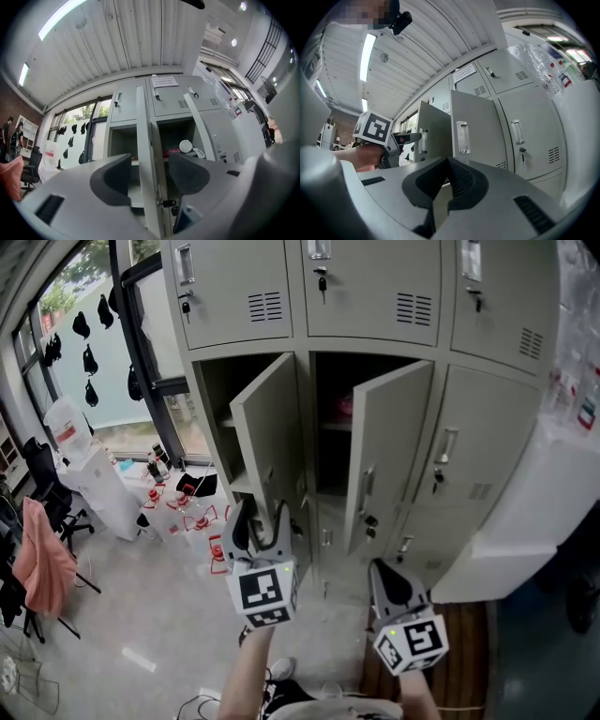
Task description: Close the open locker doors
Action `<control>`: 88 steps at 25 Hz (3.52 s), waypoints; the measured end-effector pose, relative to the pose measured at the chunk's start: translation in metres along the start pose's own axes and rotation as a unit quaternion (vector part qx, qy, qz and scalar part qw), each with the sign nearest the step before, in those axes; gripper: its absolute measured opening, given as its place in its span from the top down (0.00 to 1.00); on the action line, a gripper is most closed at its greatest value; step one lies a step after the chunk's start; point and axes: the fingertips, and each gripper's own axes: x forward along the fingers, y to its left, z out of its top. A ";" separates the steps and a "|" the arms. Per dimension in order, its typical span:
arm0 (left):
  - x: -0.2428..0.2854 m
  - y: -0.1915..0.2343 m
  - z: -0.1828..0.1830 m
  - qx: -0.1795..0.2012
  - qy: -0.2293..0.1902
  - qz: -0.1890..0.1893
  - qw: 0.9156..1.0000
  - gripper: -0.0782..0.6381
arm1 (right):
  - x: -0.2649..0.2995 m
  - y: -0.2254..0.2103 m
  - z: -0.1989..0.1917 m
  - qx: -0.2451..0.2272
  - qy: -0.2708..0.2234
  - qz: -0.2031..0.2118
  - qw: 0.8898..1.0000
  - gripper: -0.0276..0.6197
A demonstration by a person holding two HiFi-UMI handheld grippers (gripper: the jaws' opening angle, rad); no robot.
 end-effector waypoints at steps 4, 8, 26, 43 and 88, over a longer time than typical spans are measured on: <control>-0.001 0.005 0.000 0.003 -0.003 0.012 1.000 0.61 | 0.005 0.003 -0.006 -0.003 0.007 -0.001 1.000 0.95; 0.009 0.007 -0.006 0.000 0.012 0.018 1.000 0.57 | 0.006 0.003 -0.008 -0.004 0.012 -0.005 1.000 0.95; 0.030 0.025 -0.020 -0.006 0.039 0.051 0.998 0.55 | 0.009 0.007 -0.024 -0.007 0.034 0.006 0.999 0.95; 0.049 0.103 -0.033 -0.037 0.052 0.102 0.993 0.63 | 0.042 0.029 -0.038 -0.015 0.067 0.033 0.997 0.95; 0.231 0.231 -0.084 -0.059 0.055 0.016 0.997 0.60 | 0.214 0.108 -0.039 -0.024 0.081 -0.040 0.996 0.95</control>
